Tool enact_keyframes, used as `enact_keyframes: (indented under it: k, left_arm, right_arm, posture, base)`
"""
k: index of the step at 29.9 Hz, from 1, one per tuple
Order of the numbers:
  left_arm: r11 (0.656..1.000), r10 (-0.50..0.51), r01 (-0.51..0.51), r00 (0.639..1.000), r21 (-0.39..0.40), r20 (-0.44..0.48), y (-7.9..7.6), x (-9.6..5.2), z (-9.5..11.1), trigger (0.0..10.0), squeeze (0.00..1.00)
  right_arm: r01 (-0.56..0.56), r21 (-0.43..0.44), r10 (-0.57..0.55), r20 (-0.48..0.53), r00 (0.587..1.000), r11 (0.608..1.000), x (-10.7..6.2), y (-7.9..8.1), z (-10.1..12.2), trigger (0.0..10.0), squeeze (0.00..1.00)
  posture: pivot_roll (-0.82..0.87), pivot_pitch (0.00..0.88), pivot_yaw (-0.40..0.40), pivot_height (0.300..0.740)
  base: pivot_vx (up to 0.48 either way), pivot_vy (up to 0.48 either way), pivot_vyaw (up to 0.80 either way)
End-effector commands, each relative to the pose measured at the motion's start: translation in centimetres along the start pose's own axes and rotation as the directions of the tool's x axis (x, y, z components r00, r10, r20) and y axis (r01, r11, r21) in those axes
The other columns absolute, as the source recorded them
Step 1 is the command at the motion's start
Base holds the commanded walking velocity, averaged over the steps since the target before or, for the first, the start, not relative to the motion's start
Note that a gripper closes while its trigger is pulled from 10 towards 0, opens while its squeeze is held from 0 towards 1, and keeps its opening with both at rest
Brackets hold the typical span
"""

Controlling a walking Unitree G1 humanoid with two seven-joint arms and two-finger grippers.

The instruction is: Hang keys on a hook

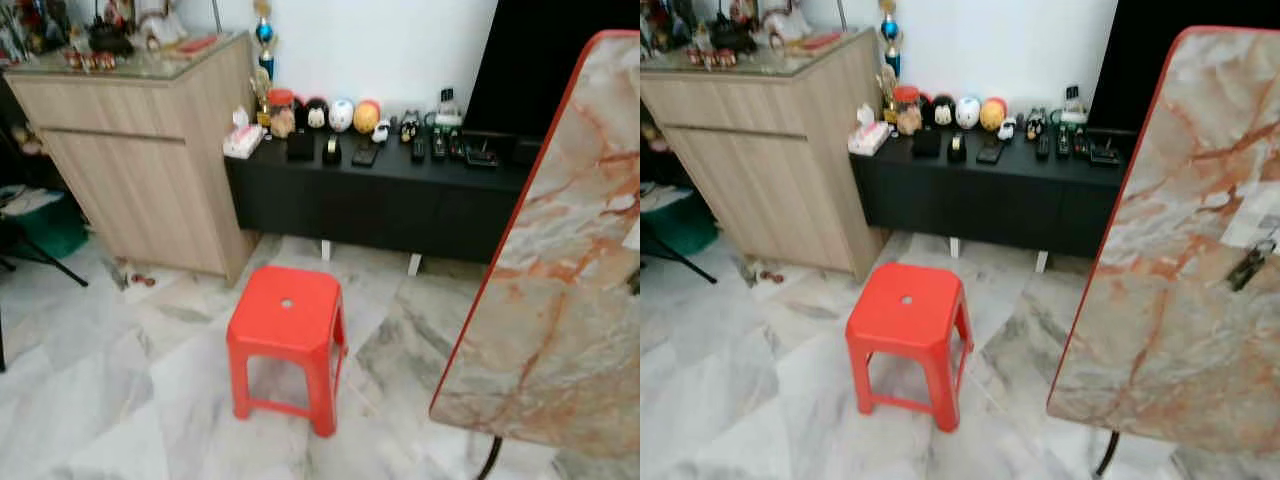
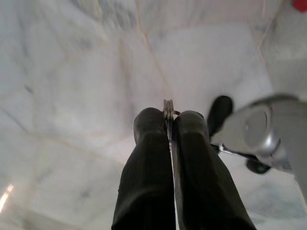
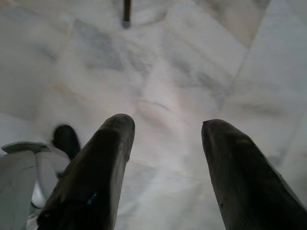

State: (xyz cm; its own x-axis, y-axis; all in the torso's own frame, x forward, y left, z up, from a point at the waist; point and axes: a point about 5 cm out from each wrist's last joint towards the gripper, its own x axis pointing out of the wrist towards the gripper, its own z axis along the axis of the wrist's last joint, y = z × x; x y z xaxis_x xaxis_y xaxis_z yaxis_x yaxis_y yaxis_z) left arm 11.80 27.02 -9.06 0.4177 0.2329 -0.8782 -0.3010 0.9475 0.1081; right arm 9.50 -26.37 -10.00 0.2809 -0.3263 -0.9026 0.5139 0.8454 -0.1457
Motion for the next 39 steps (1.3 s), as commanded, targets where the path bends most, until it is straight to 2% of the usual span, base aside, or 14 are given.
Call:
enact_keyframes:
  k: [1,28,36,39]
  left_arm:
    - [1.0,0.012,-0.012,0.999,0.006,-0.037,0.44,-0.14,-0.89,10.0,0.0]
    - [0.999,-0.01,0.012,0.999,0.032,-0.04,-0.02,-0.1,-0.95,10.0,0.0]
    - [0.999,-0.014,0.015,0.999,0.044,-0.041,-0.05,-0.11,-0.98,10.0,0.0]
    - [0.999,-0.015,0.016,0.999,0.045,-0.039,-0.08,-0.1,-0.92,10.0,0.0]
  right_arm:
    - [-0.006,-0.011,0.006,0.02,1.0,1.0,0.04,0.07,0.65,10.0,0.0]
    - [0.013,0.015,-0.013,0.018,1.0,1.0,0.01,-0.44,0.37,10.0,0.0]
    - [0.023,0.021,-0.023,0.012,1.0,1.0,0.01,-0.53,0.23,10.0,0.0]
    - [0.023,0.02,-0.023,0.019,1.0,1.0,0.01,-0.55,0.36,10.0,0.0]
  posture:
    - [0.16,0.043,-0.037,0.74]
    - [0.15,0.0,-0.048,0.74]
    - [0.14,0.0,-0.046,0.74]
    - [0.14,0.007,-0.047,0.74]
  base:
    - [0.0,-0.42,0.59]
    - [0.0,-0.42,0.0]
    - [0.0,-0.42,-0.74]
    - [0.0,-0.421,0.0]
